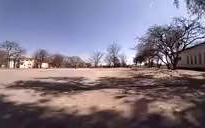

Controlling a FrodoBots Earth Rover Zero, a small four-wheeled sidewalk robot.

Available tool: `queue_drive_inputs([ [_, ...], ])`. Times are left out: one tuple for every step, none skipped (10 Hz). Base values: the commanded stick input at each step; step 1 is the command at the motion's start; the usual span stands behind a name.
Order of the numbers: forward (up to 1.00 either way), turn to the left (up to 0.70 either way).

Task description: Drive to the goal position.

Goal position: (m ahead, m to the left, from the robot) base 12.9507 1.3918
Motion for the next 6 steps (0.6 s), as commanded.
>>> queue_drive_inputs([
  [1.00,0.00],
  [1.00,0.00],
  [1.00,0.00],
  [1.00,0.00],
  [1.00,0.00],
  [1.00,0.00],
])
